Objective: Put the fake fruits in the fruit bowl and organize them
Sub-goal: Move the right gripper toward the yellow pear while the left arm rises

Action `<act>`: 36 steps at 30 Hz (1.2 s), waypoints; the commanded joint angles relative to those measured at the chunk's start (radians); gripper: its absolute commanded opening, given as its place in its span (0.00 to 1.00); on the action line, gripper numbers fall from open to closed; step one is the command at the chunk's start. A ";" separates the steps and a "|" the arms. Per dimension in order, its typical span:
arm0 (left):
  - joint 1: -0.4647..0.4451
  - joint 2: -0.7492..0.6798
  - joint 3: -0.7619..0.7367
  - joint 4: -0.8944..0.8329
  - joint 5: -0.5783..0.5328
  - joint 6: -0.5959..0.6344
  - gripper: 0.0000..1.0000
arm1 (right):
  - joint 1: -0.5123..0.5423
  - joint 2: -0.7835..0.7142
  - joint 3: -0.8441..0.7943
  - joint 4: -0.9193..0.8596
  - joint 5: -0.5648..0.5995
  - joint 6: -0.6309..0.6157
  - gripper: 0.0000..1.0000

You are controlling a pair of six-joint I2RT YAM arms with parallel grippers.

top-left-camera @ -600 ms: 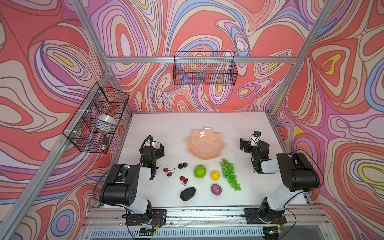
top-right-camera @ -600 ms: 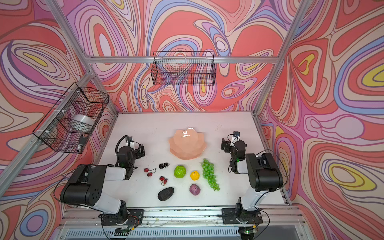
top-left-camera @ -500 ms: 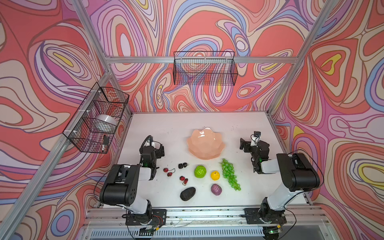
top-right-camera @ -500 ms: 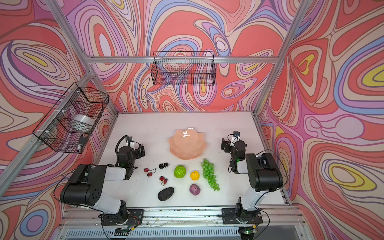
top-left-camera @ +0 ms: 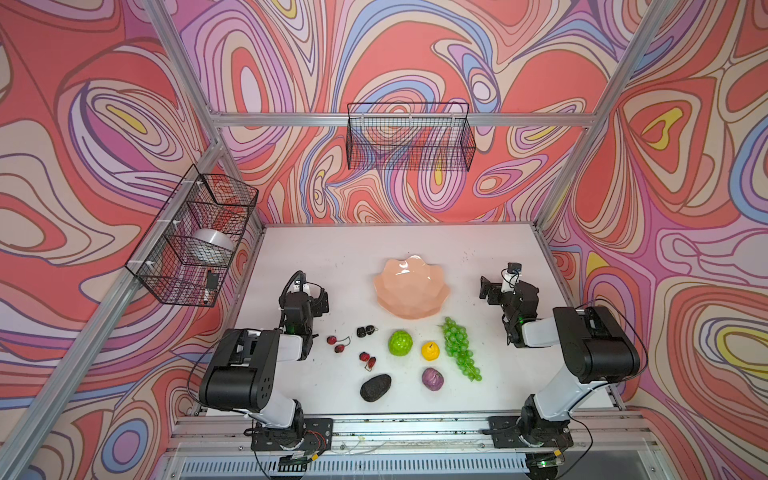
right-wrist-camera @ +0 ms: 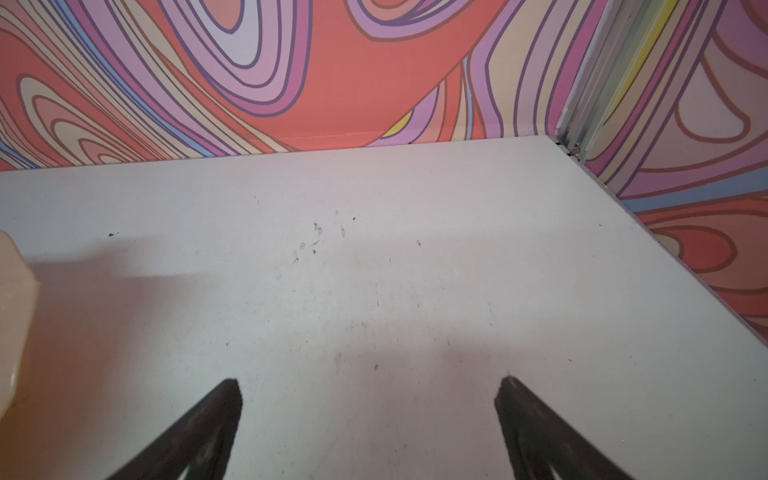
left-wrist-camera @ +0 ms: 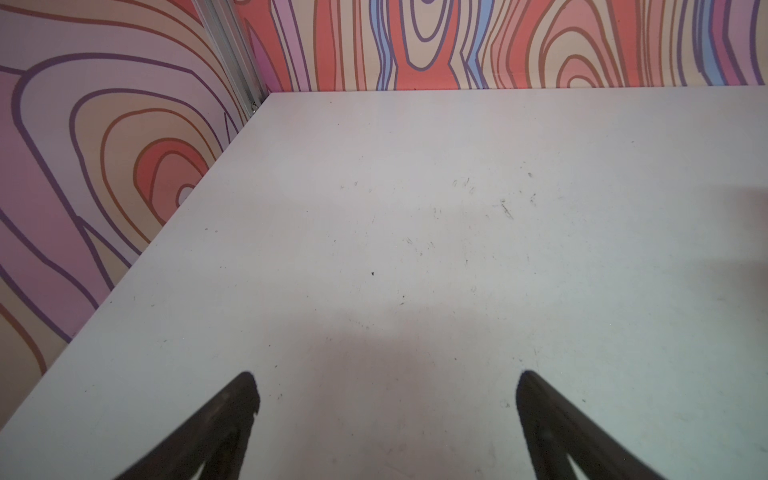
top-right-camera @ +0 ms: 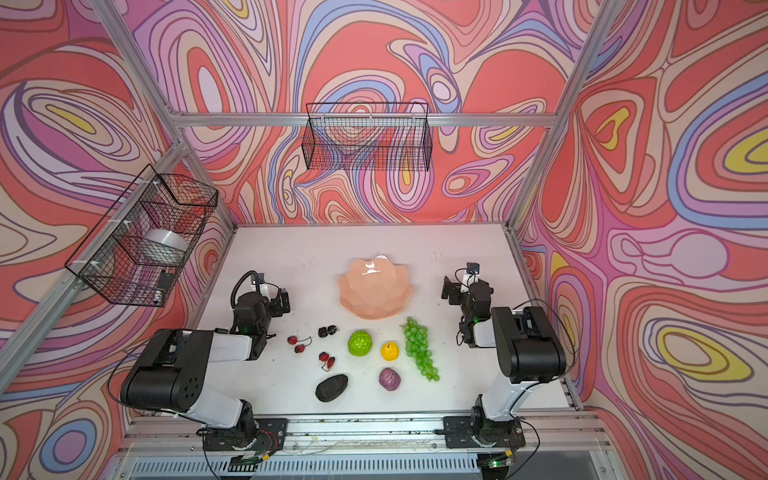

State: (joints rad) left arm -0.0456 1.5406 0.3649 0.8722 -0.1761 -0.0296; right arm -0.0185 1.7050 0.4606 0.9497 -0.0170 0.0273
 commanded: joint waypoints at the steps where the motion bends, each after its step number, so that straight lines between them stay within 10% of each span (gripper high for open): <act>1: 0.004 0.004 0.008 0.029 -0.005 0.000 1.00 | -0.003 0.008 0.012 -0.005 -0.009 -0.002 0.98; 14: 0.004 -0.021 0.017 -0.005 -0.008 -0.001 1.00 | -0.003 -0.004 0.010 -0.007 0.056 0.018 0.98; 27: -0.053 -0.154 0.604 -1.067 -0.140 -0.266 1.00 | 0.021 -0.343 0.325 -0.755 0.056 0.154 0.89; 36: -0.207 -0.184 0.684 -1.421 -0.020 -0.421 0.95 | 0.331 -0.421 0.545 -1.325 0.037 0.184 0.82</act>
State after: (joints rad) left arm -0.2230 1.3914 1.0389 -0.3367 -0.2668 -0.3641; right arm 0.2184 1.3128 0.9833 -0.0780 0.0296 0.1799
